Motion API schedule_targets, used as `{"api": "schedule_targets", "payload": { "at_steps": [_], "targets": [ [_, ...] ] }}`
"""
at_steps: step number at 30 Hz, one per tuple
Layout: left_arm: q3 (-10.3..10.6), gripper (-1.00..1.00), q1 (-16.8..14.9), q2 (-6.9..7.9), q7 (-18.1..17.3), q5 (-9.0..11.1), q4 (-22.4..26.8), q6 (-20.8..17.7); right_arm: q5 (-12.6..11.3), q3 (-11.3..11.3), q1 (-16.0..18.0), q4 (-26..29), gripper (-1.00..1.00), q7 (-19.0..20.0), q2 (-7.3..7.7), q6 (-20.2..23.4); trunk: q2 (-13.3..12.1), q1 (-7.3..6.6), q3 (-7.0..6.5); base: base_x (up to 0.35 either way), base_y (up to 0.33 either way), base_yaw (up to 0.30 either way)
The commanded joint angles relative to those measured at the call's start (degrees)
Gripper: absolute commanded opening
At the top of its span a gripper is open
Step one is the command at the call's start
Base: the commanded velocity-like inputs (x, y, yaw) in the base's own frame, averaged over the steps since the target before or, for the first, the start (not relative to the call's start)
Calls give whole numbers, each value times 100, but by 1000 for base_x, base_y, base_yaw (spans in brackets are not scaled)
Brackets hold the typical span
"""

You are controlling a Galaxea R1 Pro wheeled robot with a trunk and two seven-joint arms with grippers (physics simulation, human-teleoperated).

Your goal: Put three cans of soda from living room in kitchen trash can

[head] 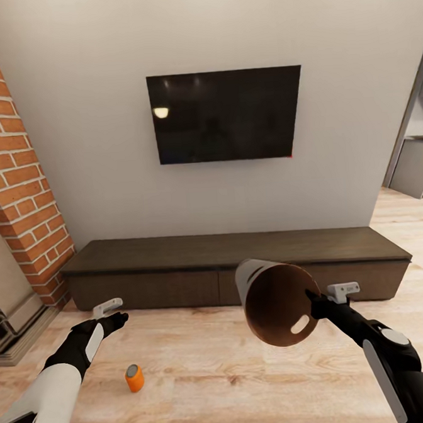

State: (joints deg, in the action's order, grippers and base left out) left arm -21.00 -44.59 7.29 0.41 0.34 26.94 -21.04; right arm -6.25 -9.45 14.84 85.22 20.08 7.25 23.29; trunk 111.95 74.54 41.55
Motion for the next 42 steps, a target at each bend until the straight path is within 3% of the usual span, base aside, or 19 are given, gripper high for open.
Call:
{"api": "schedule_targets", "payload": {
  "at_steps": [1, 7, 20, 42],
  "targets": [
    [0, 100, 0, 0, 2, -2, -1, -2, -69, 3, 0, 43, -100, 22, -2, 9, 0, 0, -1, 129, 0, 0],
    [6, 100, -3, 2, 13, -7, -4, -19, -69, 4, -19, 239, -100, 22, -4, 3, 0, 0, -1, 42, 0, 0],
    [8, 100, -4, 9, -6, 4, 3, 11, -69, 117, -67, 526, -100, 22, -5, 0, 522, 285, 233, 2, 0, 0],
    [-9, 100, -5, 9, 38, 55, 5, 456, -69, 246, -69, 529, -100, 5, -5, 0, 1404, 769, 628, 0, 0, 0]
  ]
}}
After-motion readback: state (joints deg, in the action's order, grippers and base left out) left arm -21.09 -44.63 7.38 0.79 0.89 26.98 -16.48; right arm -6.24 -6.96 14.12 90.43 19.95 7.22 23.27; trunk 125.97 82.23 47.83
